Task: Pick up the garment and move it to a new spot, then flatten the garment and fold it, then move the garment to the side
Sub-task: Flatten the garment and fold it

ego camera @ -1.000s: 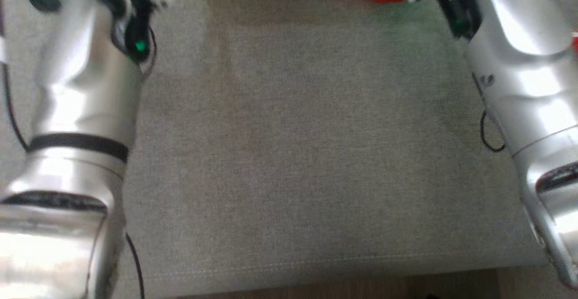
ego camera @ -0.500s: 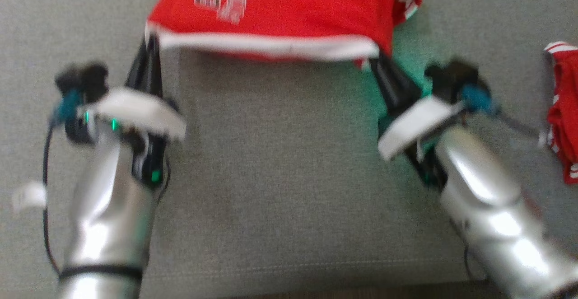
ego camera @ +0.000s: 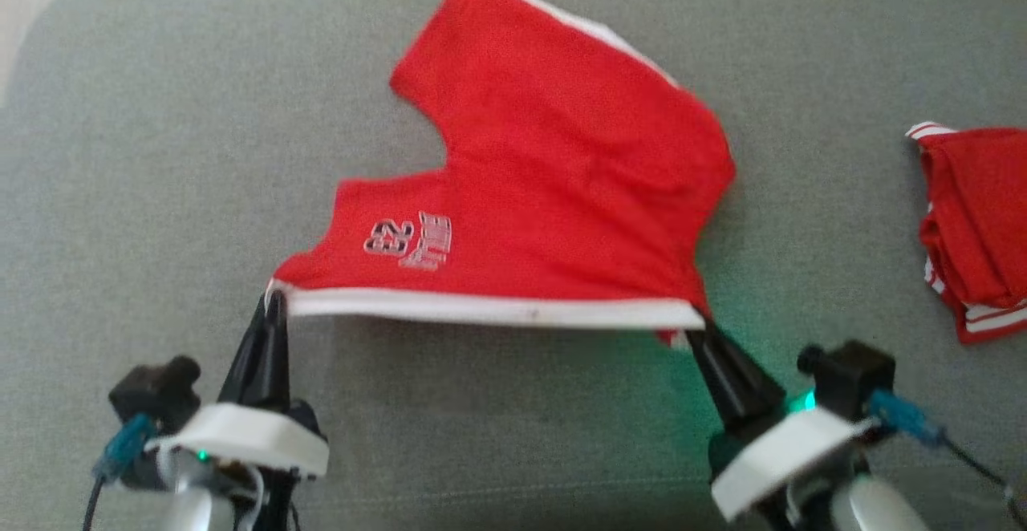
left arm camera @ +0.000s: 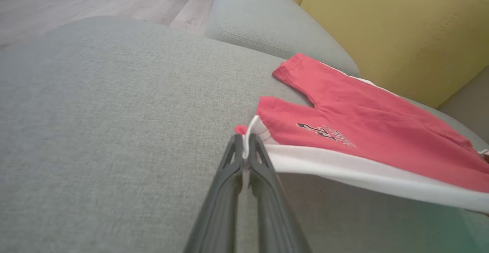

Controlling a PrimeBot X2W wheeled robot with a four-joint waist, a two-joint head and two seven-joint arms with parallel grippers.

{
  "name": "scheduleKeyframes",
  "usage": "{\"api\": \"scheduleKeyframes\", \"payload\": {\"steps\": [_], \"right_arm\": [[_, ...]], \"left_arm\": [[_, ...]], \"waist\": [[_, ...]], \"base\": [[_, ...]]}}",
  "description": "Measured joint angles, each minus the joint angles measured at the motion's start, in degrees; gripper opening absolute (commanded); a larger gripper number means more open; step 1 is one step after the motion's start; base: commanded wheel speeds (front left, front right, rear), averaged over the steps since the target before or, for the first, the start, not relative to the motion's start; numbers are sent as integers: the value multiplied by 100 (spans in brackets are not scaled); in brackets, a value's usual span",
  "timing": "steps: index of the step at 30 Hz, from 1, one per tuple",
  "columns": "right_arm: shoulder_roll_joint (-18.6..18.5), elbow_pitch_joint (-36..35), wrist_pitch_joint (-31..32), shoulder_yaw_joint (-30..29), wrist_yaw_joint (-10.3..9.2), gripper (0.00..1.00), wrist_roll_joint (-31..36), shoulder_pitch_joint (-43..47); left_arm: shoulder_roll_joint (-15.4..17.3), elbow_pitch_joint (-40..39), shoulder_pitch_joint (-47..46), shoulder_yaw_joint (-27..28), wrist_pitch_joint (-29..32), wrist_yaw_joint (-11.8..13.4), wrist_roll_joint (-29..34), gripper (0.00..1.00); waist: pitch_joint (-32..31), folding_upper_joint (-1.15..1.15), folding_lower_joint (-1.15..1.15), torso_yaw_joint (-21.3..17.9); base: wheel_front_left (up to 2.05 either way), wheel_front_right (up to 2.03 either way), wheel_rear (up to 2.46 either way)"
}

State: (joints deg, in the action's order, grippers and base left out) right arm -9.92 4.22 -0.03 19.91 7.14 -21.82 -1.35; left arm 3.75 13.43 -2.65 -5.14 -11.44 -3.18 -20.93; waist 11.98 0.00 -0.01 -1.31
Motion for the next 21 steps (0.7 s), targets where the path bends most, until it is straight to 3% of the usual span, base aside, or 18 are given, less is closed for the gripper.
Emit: {"api": "scheduleKeyframes", "payload": {"steps": [5,10,15,21], "right_arm": [[285,-1037,878,-354,0,0,165,1163],[396,-1357,1425,-460,-1,0,164,1293],[516,-1289,2076,-682,-1,0,-14,935],[579,-1085,2713,-827,-1,0,-238,-18]], "left_arm": [[25,-1148,805,2,489,277,0,0],[164,-1624,879,-7,802,318,-2,0],[293,-1461,115,-134,1367,188,-199,0],[466,-730,-1292,-197,2127,-12,-363,0]], "waist": [[-211,0,0,30],[-197,0,0,9],[-13,0,0,-46],[279,0,0,-194]], "base": [[0,0,0],[0,0,0],[0,0,0],[0,0,0]]}}
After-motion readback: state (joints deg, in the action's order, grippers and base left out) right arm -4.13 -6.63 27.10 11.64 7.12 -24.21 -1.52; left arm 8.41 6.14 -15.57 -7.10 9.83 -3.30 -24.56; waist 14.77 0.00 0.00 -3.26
